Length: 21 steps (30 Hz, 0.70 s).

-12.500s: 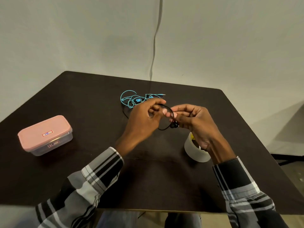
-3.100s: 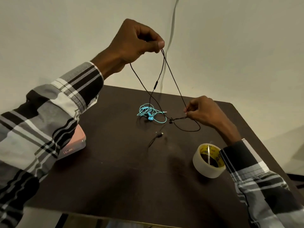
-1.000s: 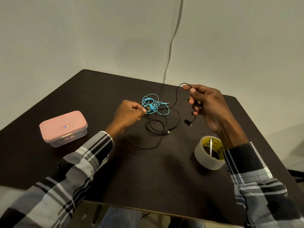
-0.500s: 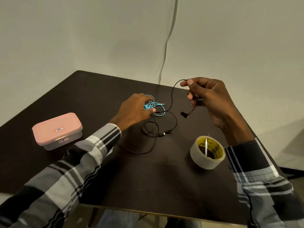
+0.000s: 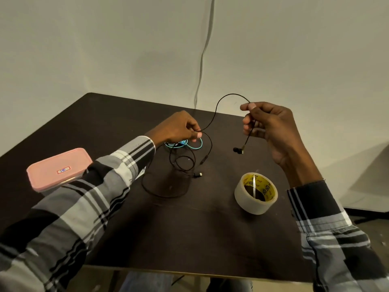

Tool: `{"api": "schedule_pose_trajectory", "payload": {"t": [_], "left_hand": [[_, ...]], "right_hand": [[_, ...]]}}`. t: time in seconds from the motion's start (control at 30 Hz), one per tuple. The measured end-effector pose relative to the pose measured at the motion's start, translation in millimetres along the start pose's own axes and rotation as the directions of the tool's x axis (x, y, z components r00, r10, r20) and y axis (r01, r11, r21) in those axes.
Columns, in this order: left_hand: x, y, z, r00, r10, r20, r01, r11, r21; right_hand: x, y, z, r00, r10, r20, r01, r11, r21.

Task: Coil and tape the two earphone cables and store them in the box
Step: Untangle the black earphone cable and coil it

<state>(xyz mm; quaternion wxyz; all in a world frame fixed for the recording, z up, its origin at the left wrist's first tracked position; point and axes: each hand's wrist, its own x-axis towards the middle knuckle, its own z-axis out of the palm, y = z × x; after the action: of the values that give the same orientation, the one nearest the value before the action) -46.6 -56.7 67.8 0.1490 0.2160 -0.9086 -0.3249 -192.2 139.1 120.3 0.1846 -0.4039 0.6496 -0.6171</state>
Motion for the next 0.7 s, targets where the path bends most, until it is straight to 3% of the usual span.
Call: {"api": "schedule_pose_trajectory", "payload": {"t": [0.1, 0.27, 0.4, 0.5, 0.7], "left_hand": [[-5, 15, -13, 0.999, 0.051, -0.017, -0.051, 0.998, -0.041], [-3, 44, -32, 0.99, 0.137, -0.036, -0.14, 0.983, -0.119], [-5, 69, -47, 0.965, 0.25, -0.078, -0.253, 0.967, -0.018], [-9, 79, -60, 0.945, 0.301, -0.129, -0.305, 0.952, -0.013], [-18, 72, -94, 0.93, 0.278, -0.239, -0.259, 0.96, 0.109]], "right_hand": [[2, 10, 1, 0.998, 0.063, 0.015, -0.061, 0.993, -0.101], [1, 18, 16, 0.991, 0.126, 0.048, -0.123, 0.99, -0.069], [3, 12, 30, 0.989, 0.086, 0.122, -0.076, 0.993, -0.089], [2, 3, 38, 0.983, 0.066, 0.173, -0.065, 0.998, -0.007], [3, -4, 33, 0.986, 0.039, 0.165, -0.053, 0.995, 0.082]]}}
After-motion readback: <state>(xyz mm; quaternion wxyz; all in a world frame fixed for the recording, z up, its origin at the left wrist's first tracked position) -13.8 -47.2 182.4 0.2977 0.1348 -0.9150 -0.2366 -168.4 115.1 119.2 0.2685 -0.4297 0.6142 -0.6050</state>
